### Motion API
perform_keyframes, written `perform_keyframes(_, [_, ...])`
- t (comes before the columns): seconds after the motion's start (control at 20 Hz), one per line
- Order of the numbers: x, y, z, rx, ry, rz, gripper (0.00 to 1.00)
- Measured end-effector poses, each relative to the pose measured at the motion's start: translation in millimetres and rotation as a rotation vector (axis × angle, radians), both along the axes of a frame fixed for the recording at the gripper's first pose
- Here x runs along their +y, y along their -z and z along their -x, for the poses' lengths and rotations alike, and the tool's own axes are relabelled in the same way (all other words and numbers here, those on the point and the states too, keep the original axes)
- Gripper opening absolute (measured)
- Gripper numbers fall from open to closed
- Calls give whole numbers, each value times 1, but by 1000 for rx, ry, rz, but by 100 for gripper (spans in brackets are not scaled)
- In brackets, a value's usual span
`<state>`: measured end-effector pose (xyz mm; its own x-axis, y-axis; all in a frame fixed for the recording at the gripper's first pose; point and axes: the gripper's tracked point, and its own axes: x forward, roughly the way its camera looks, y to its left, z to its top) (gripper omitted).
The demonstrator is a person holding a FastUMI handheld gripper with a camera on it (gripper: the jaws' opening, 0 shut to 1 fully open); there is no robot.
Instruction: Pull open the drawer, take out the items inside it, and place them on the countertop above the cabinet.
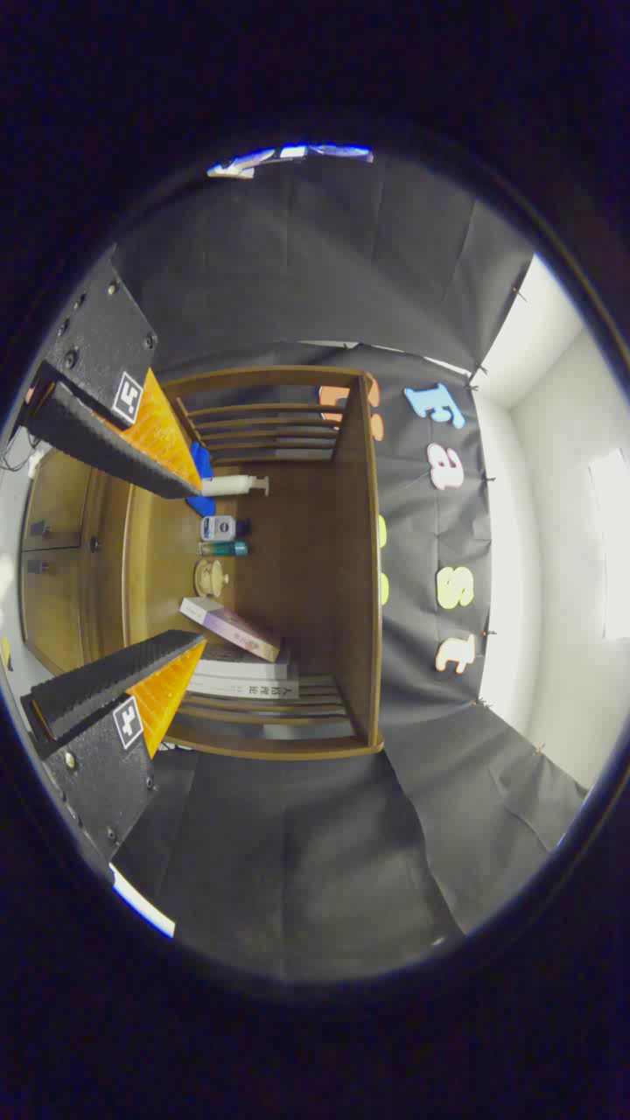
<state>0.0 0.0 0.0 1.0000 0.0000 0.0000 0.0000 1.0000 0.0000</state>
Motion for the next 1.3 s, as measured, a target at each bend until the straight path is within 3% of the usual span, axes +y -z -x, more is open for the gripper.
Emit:
perform_keyframes(0.75, [0,-18,-4,-31,40,34,98])
perform_keyframes(1.3, [1,58,-36,31,92,45,98])
